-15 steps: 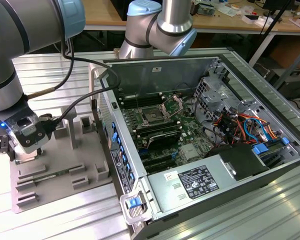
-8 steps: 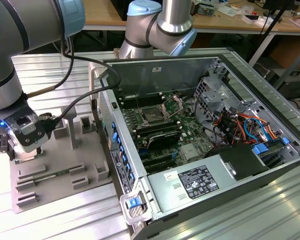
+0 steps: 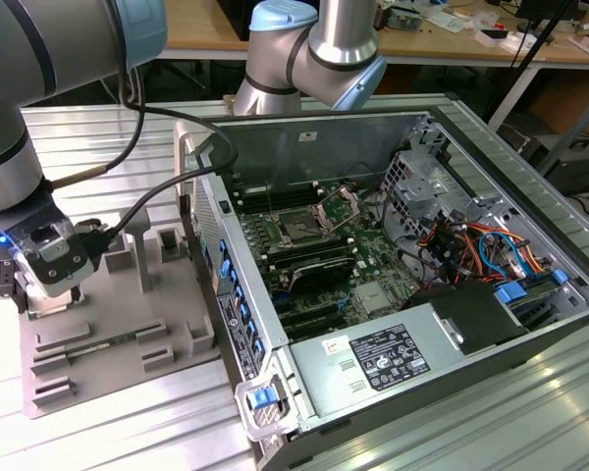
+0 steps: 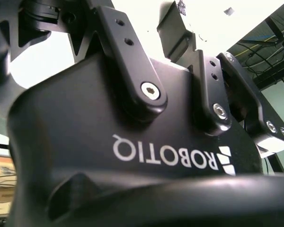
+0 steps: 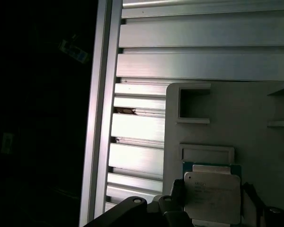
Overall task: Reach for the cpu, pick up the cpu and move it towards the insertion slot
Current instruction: 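Pick up the cpu and move it towards the insertion slot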
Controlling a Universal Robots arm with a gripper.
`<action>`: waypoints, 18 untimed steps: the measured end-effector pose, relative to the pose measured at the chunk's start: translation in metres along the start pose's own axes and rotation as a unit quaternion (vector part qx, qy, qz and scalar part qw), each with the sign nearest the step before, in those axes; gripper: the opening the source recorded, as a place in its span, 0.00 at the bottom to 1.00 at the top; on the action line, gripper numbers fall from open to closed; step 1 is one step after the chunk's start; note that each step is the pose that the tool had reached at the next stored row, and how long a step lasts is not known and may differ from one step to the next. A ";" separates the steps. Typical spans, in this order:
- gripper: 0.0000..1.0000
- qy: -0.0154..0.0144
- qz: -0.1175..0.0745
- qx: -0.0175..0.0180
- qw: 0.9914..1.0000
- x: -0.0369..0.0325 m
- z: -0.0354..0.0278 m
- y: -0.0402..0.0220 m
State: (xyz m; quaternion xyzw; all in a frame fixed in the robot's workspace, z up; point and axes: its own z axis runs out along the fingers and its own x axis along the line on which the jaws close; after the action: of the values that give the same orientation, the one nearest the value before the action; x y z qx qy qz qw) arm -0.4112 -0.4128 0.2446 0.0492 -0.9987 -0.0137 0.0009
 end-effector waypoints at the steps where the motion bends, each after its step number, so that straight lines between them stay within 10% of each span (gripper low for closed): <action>1: 0.55 0.000 0.000 0.000 1.000 0.0000 -0.0004 0.0000; 18: 0.55 0.000 0.000 0.000 1.000 0.0000 -0.0099 0.0003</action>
State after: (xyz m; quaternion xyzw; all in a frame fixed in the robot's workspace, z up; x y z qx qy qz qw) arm -0.4112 -0.4128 0.2545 0.0492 -0.9987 -0.0136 0.0009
